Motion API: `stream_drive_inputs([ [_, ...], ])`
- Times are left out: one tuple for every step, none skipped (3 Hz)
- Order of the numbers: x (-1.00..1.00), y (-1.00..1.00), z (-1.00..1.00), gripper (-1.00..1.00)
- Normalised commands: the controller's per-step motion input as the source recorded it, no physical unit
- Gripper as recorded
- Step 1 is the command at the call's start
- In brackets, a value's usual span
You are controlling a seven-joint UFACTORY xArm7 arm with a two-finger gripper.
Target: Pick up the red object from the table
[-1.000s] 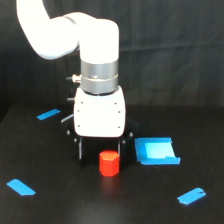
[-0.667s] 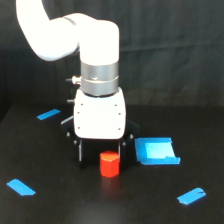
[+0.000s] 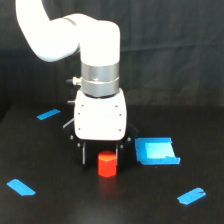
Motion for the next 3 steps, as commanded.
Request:
stream_drive_inputs([
  [-0.03, 0.05, -0.23, -1.0],
  [0.12, 0.11, -0.09, -1.0],
  [0.03, -0.02, 0.06, -1.0],
])
